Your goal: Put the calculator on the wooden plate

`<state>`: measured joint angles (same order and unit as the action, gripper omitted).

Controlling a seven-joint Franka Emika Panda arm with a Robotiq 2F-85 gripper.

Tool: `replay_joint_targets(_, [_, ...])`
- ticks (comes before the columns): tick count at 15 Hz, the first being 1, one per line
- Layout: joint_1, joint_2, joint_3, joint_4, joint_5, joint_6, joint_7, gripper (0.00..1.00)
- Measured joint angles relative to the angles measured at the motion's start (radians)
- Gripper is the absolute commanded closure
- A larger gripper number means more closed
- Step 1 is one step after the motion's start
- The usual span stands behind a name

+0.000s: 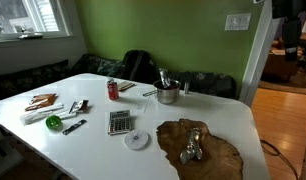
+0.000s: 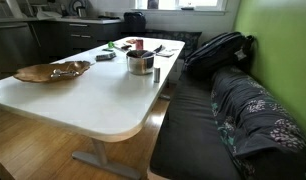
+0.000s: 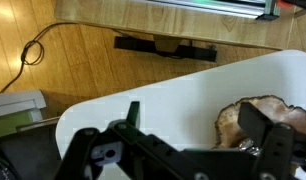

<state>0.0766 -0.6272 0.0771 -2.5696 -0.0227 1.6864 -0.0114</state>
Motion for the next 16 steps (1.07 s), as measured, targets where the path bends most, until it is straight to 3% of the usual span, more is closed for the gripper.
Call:
replay_joint_targets(9, [0.0, 0.019, 0.002, 0.0, -0.003, 0.015, 0.0, 0.0])
replay_joint_targets(13, [-0.004, 0.123, 0.023, -0.003, -0.029, 0.182, 0.043, 0.0])
replay_joint_targets(16, [-0.022, 0.243, 0.051, 0.008, -0.125, 0.342, 0.129, 0.0])
